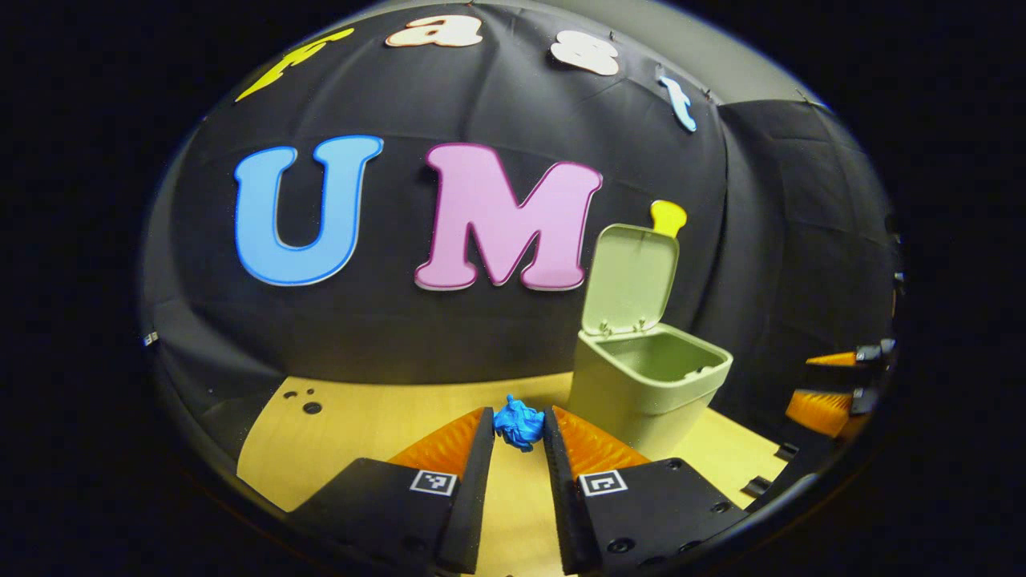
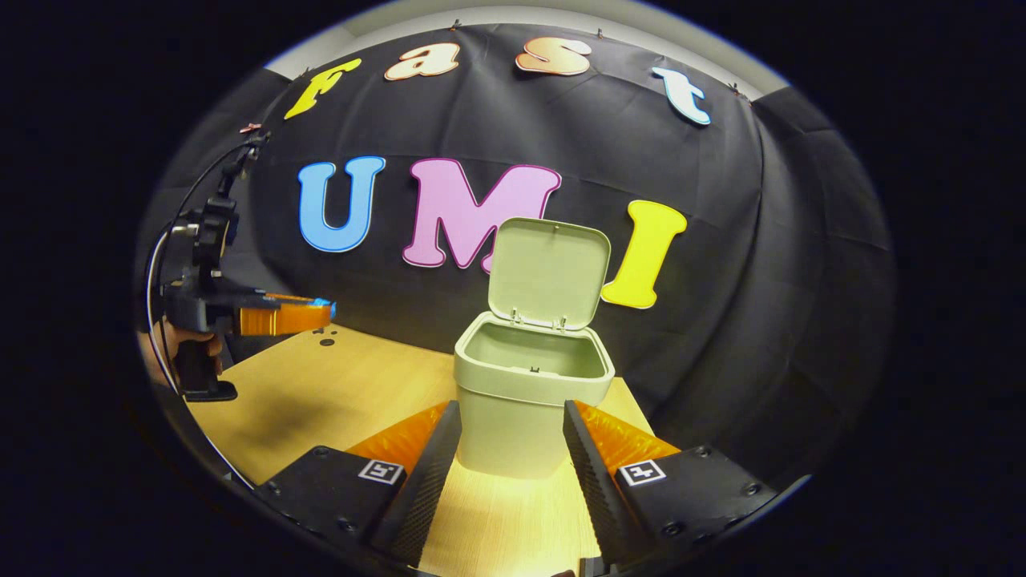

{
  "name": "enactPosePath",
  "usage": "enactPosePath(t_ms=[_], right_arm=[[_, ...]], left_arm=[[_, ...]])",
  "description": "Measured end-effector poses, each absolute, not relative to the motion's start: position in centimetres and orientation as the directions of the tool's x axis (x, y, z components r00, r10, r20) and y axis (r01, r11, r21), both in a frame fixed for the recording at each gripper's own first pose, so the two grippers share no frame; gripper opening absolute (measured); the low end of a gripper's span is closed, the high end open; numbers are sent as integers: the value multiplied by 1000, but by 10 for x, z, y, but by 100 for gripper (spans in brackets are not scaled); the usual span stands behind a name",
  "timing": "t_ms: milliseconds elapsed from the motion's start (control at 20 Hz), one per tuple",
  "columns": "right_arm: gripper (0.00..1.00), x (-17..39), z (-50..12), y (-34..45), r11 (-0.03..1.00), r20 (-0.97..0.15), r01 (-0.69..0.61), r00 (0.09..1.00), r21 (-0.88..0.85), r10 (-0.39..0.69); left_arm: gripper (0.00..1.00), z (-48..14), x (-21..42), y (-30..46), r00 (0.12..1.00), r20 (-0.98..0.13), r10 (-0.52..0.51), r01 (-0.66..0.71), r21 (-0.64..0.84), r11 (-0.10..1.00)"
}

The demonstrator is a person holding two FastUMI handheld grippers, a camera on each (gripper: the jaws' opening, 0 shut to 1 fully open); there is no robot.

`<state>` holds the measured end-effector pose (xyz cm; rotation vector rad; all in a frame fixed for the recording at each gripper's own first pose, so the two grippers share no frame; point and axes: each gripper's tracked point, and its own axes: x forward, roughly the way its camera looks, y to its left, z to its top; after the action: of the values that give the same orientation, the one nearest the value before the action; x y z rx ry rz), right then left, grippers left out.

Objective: Press the lid of the desktop garbage bin to open it, pick up the crumpled paper on the desktop and throw it into the bin, then pick up the pop can on the desktop and drop it into the bin, and finally close the garbage bin lid.

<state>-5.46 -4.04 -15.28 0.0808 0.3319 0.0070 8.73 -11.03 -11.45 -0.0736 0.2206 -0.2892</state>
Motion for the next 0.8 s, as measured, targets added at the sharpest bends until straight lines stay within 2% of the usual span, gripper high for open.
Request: enactPosePath(t_ms=[400,450,550,600,800], right_arm=[[82,-67,-169,-74,994,-359,73,933,86,-38],[82,-68,-170,-79,993,-362,83,931,89,-46],[82,-72,-172,-91,990,-368,107,928,96,-64],[82,-74,-174,-98,988,-372,119,925,97,-75],[82,-83,-181,-119,986,-387,143,916,82,-101]], left_arm=[[41,-85,122,-193,902,-131,-412,403,-90,911],[37,-85,125,-205,895,-131,-427,418,-86,904],[37,-87,140,-236,876,-133,-464,456,-88,885],[41,-88,144,-247,868,-138,-477,468,-91,879],[41,-104,161,-279,851,-171,-496,489,-82,868]])
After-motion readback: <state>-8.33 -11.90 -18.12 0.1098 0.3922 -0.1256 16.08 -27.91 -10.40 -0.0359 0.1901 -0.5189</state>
